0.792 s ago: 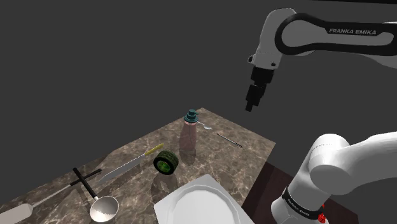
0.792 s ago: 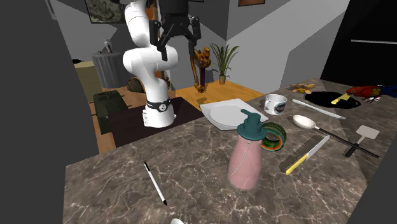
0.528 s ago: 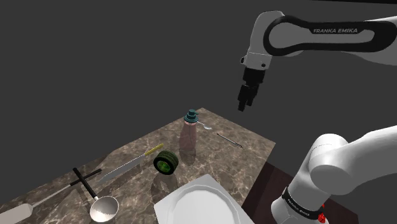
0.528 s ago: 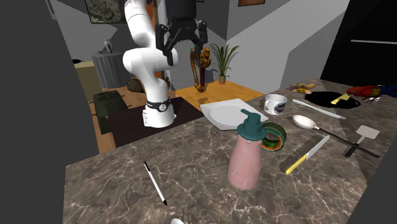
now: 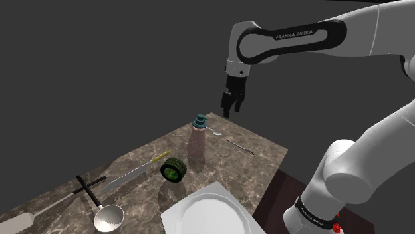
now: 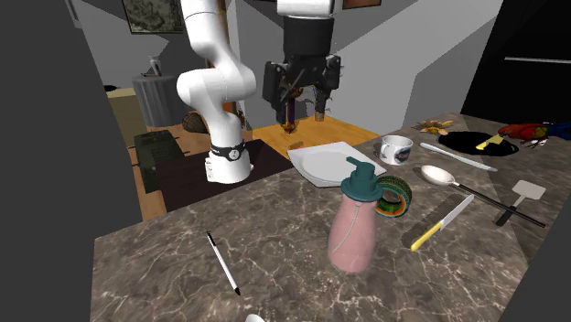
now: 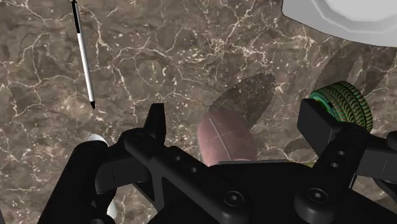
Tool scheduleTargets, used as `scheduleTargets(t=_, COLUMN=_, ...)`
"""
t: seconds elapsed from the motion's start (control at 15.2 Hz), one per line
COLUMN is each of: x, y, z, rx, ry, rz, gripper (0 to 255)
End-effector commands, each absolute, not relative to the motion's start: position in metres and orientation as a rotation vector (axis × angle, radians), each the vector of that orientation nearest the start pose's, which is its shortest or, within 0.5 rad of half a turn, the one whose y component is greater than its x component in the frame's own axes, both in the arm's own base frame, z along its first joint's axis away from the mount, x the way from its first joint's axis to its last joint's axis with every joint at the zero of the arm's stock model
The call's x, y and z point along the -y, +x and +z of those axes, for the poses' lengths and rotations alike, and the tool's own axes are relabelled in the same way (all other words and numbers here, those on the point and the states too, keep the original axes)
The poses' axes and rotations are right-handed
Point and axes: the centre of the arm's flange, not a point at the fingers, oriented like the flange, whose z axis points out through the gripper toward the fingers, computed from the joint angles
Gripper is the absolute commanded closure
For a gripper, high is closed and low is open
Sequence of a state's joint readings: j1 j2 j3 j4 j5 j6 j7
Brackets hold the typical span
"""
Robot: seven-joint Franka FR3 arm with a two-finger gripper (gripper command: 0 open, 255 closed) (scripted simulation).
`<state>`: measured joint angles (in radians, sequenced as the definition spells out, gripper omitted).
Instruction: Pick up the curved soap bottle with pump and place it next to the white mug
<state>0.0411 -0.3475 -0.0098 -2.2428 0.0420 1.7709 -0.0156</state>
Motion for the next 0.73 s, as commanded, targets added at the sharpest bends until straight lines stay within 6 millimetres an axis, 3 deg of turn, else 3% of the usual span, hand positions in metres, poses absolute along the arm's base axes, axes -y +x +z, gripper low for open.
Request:
scheduleTargets(t=0.0, x=-0.024, y=0.461, z=0.486, rx=0.05, ry=-3.097, rz=0.216, gripper=0)
scheduleTargets(t=0.66, x=-0.057, y=0.586, z=0.424, rx=0.02, ry=-3.119, rz=0.33, gripper=0)
